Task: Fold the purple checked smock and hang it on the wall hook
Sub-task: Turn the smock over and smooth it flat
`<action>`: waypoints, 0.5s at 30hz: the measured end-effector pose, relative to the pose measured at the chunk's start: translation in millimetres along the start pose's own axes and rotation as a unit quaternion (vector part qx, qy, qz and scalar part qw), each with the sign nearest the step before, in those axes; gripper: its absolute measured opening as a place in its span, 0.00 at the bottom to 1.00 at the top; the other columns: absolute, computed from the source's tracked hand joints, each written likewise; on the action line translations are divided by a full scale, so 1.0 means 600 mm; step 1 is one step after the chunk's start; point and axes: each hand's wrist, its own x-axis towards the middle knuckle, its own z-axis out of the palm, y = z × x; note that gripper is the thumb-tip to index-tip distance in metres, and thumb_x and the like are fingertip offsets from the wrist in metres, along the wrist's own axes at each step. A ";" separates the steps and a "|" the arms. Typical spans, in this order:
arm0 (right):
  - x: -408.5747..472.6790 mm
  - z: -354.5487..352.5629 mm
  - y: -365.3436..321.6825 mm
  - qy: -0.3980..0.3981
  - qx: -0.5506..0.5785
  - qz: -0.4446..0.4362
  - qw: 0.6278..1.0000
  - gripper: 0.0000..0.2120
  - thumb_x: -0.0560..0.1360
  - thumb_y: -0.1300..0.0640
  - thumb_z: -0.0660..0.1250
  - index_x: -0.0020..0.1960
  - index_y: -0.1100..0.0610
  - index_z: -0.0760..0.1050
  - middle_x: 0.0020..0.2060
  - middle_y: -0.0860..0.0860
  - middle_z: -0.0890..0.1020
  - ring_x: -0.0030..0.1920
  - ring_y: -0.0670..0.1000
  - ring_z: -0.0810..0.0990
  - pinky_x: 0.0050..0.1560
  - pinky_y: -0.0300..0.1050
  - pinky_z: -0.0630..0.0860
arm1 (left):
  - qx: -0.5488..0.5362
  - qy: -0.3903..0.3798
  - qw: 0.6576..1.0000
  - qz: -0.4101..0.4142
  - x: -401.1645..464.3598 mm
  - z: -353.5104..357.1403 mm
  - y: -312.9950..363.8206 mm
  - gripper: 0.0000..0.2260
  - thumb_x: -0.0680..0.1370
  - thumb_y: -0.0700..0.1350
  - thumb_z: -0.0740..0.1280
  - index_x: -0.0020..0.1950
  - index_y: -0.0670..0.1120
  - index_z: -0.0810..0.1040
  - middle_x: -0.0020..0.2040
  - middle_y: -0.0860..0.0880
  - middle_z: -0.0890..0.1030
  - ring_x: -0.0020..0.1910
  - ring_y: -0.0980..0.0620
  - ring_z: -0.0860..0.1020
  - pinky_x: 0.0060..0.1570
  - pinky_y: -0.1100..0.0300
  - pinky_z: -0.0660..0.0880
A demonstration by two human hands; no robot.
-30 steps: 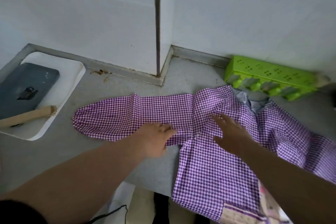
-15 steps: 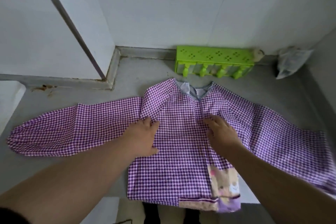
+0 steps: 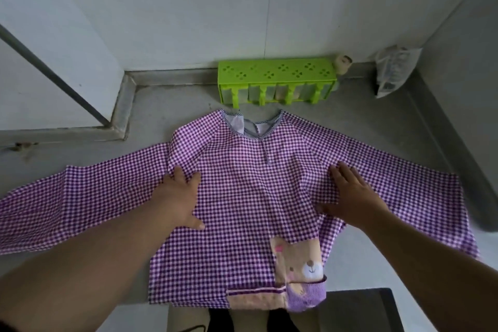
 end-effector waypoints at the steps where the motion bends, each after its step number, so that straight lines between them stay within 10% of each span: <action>1: 0.010 -0.008 0.015 -0.002 -0.001 -0.009 1.000 0.59 0.67 0.22 0.64 0.84 0.47 0.37 0.83 0.48 0.37 0.83 0.55 0.37 0.81 0.59 0.44 | -0.006 -0.002 1.000 -0.002 0.002 0.002 -0.002 0.66 0.65 0.74 0.76 0.85 0.52 0.36 0.85 0.34 0.39 0.83 0.30 0.50 0.80 0.36 0.59; 9: 0.016 -0.027 0.047 0.070 -0.070 0.003 0.995 0.51 0.70 0.26 0.67 0.83 0.45 0.49 0.83 0.54 0.54 0.81 0.61 0.54 0.78 0.64 0.58 | -0.004 0.045 0.995 0.087 -0.001 -0.027 0.051 0.63 0.69 0.70 0.76 0.85 0.52 0.36 0.85 0.39 0.36 0.85 0.36 0.45 0.81 0.37 0.58; 15: -0.074 0.031 0.014 0.124 0.128 0.171 0.969 0.26 0.75 0.32 0.64 0.59 0.53 0.72 0.51 0.50 0.79 0.49 0.53 0.82 0.50 0.56 0.83 | 0.039 0.004 0.999 0.035 -0.004 -0.036 0.103 0.66 0.67 0.81 0.66 0.84 0.47 0.31 0.84 0.34 0.36 0.84 0.31 0.45 0.79 0.38 0.61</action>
